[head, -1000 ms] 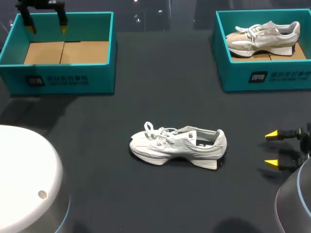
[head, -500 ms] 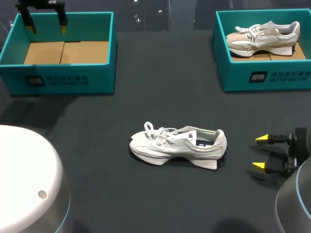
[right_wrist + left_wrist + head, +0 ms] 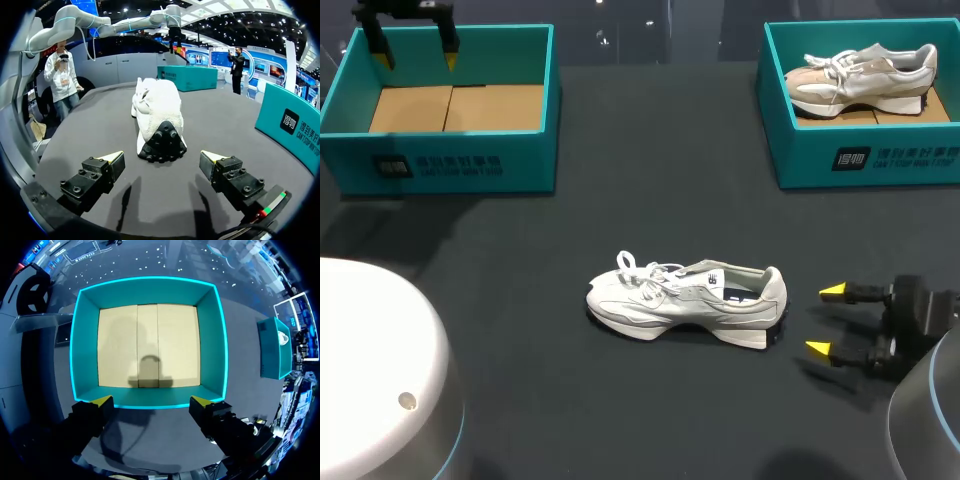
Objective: Take the shoe out of the shoebox, open the shoe tongue, remove and reinsert the insole, then place the shoe into the shoebox
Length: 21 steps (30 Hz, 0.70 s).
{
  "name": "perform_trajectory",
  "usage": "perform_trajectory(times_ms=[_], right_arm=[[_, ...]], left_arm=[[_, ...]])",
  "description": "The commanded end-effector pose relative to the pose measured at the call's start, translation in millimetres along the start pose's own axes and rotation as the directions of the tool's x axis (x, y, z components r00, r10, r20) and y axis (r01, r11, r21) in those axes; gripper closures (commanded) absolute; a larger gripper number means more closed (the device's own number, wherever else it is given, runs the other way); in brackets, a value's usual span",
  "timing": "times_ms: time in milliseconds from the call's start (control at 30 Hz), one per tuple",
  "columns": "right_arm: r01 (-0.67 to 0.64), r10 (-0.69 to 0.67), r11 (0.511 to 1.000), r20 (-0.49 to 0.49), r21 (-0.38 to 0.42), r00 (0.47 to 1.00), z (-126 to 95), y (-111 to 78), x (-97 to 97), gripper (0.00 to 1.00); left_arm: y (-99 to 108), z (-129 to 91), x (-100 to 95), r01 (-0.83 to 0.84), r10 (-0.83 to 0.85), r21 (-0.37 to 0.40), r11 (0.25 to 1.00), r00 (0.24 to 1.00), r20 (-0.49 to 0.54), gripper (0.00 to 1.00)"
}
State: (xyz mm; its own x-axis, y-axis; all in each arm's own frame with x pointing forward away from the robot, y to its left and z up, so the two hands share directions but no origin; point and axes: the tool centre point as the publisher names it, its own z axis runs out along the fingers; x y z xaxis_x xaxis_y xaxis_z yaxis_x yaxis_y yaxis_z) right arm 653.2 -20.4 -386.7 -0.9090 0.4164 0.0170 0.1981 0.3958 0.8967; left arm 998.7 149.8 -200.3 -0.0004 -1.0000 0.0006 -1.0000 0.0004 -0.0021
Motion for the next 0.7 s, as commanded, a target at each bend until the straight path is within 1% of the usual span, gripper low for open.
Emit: perform_trajectory(times_ms=[33, 333, 533, 700], right_arm=[[-0.001, 0.0, 1.0, 0.054, 0.012, 0.999, 12, 5.0, 6.5, 0.0], [0.003, -0.004, 1.0, 0.059, 0.01, 0.998, 33, 12.0, 5.5, 0.0], [-0.002, 0.001, 1.0, 0.042, 0.006, 0.999, 46, 13.9, 4.1, 0.0], [-0.01, 0.01, 1.0, 0.027, -0.001, 1.0, 52, 13.9, 2.0, 0.0]], left_arm=[[0, 0, -0.1, 0.0, 0.0, -0.001, 1.0, 1.0, 0.0, 0.0], [0, 0, -0.1, 0.0, 0.0, -0.001, 1.0, 1.0, 0.0, 0.0], [0, 0, -0.1, 0.0, 0.0, -0.001, 1.0, 1.0, 0.0, 0.0], [0, 0, -0.1, 0.0, 0.0, -0.001, 1.0, 1.0, 0.0, 0.0]])
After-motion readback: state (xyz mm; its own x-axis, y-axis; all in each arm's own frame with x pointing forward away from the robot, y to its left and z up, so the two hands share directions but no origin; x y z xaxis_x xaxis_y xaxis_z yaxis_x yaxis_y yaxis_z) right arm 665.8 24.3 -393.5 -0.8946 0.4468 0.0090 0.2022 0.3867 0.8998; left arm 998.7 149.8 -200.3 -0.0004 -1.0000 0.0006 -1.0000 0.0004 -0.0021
